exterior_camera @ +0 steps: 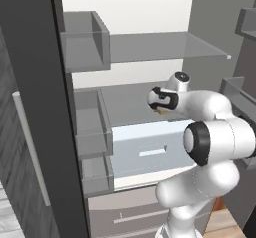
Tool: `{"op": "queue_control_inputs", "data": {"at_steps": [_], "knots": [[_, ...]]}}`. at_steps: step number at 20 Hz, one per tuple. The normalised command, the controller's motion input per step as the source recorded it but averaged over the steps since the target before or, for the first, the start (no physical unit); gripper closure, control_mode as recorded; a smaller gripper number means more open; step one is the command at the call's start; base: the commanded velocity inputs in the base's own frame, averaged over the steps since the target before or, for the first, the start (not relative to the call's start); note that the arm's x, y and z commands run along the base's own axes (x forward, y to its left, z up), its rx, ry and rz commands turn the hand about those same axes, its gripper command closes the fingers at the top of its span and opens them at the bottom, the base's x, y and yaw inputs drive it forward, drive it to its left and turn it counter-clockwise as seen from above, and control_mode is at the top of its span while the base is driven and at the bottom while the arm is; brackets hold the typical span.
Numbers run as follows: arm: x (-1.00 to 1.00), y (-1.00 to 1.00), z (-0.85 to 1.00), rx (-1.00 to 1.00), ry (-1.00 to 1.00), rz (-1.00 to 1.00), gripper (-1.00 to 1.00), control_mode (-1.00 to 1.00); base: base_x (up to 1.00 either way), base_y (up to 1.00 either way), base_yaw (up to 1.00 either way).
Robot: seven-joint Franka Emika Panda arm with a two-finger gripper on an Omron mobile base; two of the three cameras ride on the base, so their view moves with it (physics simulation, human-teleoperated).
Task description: Take the donut and cake from the fridge and place them on the empty tray on the dining counter.
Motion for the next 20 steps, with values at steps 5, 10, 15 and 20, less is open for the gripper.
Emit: {"op": "queue_control_inputs", "data": {"at_steps": [5, 10, 15, 20], "knots": [[-0.86, 0.45, 0.4, 0.0, -0.07, 0.0, 1.0, -1.0, 0.0, 0.0, 0.0], [-0.99, 0.25, 0.68, 0.0, 0.0, -0.03, 1.0, -1.0, 0.0, 0.0, 0.0], [-0.95, 0.11, 0.55, 0.0, 0.01, -0.02, 1.0, -1.0, 0.0, 0.0, 0.0], [-0.57, 0.1, 0.44, 0.0, 0.07, -0.01, 1.0, -1.0, 0.0, 0.0, 0.0]]}}
